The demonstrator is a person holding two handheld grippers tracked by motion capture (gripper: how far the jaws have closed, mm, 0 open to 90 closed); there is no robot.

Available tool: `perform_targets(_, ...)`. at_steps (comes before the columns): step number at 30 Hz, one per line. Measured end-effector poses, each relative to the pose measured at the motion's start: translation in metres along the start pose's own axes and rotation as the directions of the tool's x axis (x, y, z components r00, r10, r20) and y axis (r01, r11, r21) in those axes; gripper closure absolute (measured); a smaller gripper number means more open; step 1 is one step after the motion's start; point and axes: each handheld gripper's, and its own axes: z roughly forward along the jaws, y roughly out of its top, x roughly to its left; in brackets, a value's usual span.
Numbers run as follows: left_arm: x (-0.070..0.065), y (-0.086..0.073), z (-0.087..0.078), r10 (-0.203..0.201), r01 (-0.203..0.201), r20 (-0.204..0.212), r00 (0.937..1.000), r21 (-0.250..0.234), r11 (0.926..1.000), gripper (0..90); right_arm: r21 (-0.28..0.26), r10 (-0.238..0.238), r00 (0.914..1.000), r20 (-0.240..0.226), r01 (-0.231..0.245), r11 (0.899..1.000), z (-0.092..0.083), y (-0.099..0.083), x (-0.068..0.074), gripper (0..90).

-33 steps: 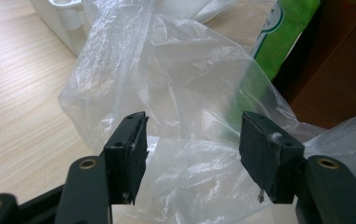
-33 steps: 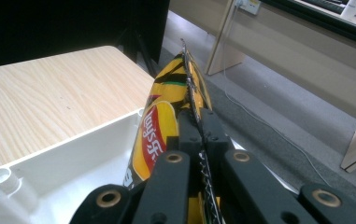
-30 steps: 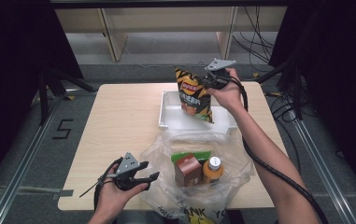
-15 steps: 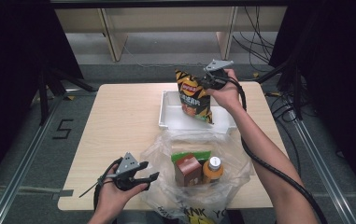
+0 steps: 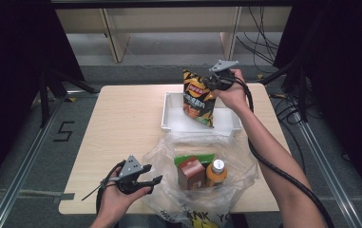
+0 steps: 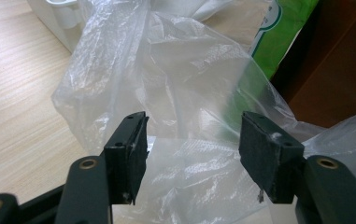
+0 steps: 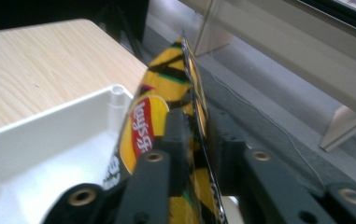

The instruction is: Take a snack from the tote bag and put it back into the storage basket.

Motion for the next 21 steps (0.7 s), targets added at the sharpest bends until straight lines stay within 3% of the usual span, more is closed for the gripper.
perform_targets(1,0.001,0.0,0.0,0.017,-0.017,-0.003,0.9999,0.002,0.9999,41.6,0.005,0.009,0.9999,0.011,-0.009,1.0,0.001,-0.001,0.0,69.0)
perform_targets(4,0.001,0.0,0.0,0.011,-0.011,-0.003,0.9999,0.003,0.9999,41.7,0.015,0.054,0.9972,0.051,-0.055,0.998,0.002,-0.006,0.0,58.3)
perform_targets(6,0.0,-0.001,0.001,-0.016,0.016,-0.002,0.9999,-0.004,0.9999,41.6,0.023,0.091,0.9947,0.048,-0.092,0.996,-0.001,-0.006,0.001,52.5)
perform_targets(7,0.001,0.0,0.001,0.007,-0.007,0.0,1.0,-0.005,1.0,41.6,0.014,0.107,0.9928,0.054,-0.108,0.994,-0.002,-0.007,0.001,49.9)
perform_targets(9,0.002,0.0,0.001,0.002,-0.002,-0.003,1.0,0.002,1.0,41.6,0.009,0.127,0.9893,0.072,-0.128,0.992,-0.005,-0.007,0.001,44.6)
perform_targets(15,0.002,0.001,0.001,0.015,-0.015,0.001,0.9999,-0.006,0.9999,41.6,-0.017,0.142,0.9873,0.071,-0.141,0.99,-0.018,-0.007,0.001,39.6)
perform_targets(16,0.001,0.001,0.002,-0.004,0.005,0.008,1.0,-0.006,1.0,41.6,-0.019,0.15,0.9865,0.066,-0.149,0.989,-0.021,-0.007,0.002,39.2)
perform_targets(19,0.002,0.001,0.001,0.025,-0.025,0.006,0.9997,0.008,0.9997,41.6,-0.033,0.139,0.9879,0.069,-0.137,0.99,-0.031,-0.007,0.004,37.1)
perform_targets(21,0.0,0.001,0.002,0.011,-0.011,0.004,0.9999,-0.006,0.9999,41.6,-0.044,0.162,0.9848,0.062,-0.159,0.986,-0.035,-0.007,0.009,36.6)
